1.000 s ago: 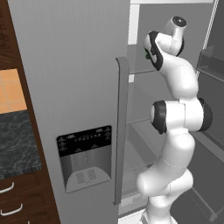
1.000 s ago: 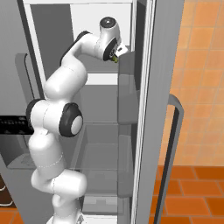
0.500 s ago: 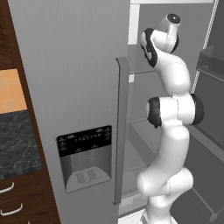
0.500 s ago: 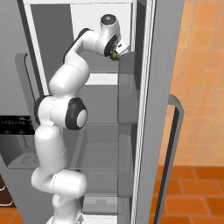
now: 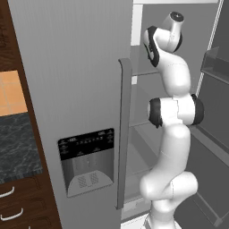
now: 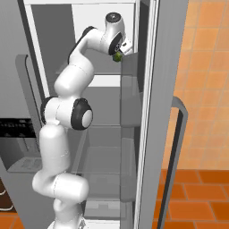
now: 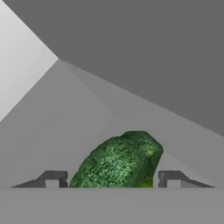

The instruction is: Place one broccoli and one chicken drumstick in each tupperware on the nearby counter, to pack two identical lunches.

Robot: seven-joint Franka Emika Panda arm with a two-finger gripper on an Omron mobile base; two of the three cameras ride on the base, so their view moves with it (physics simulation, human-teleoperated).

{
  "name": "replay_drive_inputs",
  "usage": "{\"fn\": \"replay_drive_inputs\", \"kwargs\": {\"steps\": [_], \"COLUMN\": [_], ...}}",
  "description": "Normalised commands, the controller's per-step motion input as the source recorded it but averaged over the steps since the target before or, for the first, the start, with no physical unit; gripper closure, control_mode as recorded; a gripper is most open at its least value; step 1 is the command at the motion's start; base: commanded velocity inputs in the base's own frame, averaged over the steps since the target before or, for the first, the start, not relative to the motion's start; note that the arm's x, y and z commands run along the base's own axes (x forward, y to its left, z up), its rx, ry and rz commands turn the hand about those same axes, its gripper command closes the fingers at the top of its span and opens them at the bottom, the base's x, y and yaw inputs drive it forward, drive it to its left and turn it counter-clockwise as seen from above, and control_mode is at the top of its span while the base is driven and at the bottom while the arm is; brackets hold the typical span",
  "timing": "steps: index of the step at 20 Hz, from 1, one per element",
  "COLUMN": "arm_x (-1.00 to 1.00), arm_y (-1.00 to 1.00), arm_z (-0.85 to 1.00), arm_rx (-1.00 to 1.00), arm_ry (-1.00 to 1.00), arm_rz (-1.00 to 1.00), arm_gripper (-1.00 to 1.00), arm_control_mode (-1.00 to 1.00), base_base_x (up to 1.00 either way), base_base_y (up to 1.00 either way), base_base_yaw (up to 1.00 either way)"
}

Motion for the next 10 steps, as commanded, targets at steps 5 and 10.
{"fn": "replay_drive_inputs", "kwargs": {"steps": [5, 10], "arm_x": [0.0, -0.77], "arm_y": [0.02, 0.29], "arm_z": [-0.58, -0.5], "arm_rx": [-0.05, -0.1], "arm_ry": [-0.05, -0.23], "arm_rz": [0.02, 0.0], "arm_gripper": [1.0, 1.0], "arm_control_mode": [-1.0, -1.0], "base_base_x": [0.0, 0.0], "base_base_y": [0.0, 0.0], "base_base_yaw": [0.0, 0.0]}}
